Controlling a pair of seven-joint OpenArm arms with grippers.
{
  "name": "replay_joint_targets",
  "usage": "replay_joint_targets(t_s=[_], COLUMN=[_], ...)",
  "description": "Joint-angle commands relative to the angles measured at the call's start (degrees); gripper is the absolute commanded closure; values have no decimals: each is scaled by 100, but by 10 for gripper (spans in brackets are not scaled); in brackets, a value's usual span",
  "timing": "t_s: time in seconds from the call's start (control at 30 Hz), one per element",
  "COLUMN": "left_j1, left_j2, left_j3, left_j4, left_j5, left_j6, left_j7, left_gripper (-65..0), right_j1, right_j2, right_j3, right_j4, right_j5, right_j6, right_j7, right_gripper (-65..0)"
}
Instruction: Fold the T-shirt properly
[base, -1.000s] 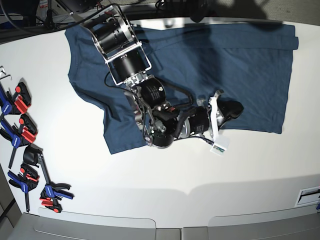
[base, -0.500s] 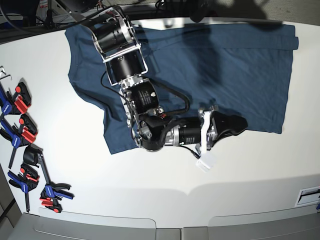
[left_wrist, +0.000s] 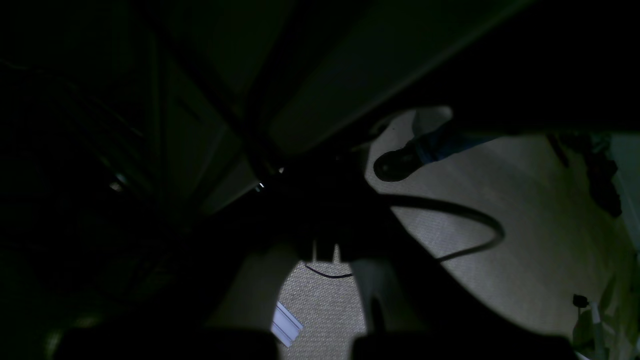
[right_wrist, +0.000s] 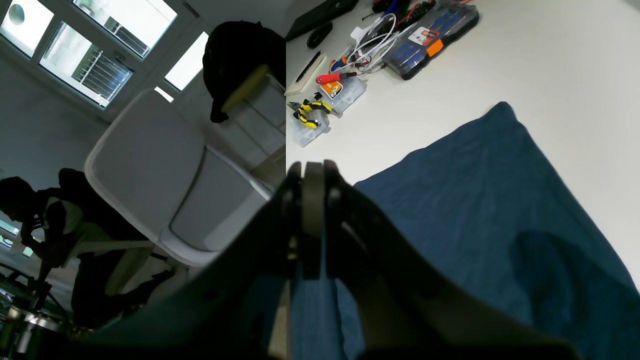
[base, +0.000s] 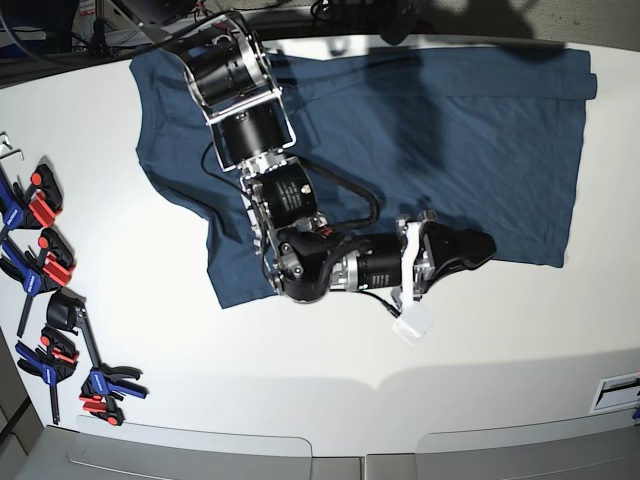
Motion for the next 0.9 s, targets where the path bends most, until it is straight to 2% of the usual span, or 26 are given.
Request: replay_joint_targets(t_s=[0.0,0.1,0.33,0.47,0.6,0.77,0.87], left_j1=[48,48,48,48,48,48,48], left_j2=[127,127,127,127,127,127,127], left_j3=[50,50,50,50,50,50,50], left_j4=[63,63,63,63,63,63,63], left_j5=[-31,-31,-31,-31,-31,-31,-31], left_j6=[-214,-214,-214,-214,-214,-214,-214], left_j7=[-660,-660,-660,-660,-660,-660,-660], left_gripper=[0,0,0,0,0,0,0], right_j1=[175,175,175,175,177,177,177], right_j2=[-48,-50,-48,-50,-48,-50,-50], right_j3=[11,9,0,-2,0,0,0], right_j4=[98,98,98,98,98,98,98], right_j5=[142,-205,-2194,-2739,-2758,-2767,-2986], right_j6=[36,36,36,31,-304,-557,-743], right_j7=[122,433,2588,3364,3615,3633,3633], right_gripper=[0,0,0,0,0,0,0])
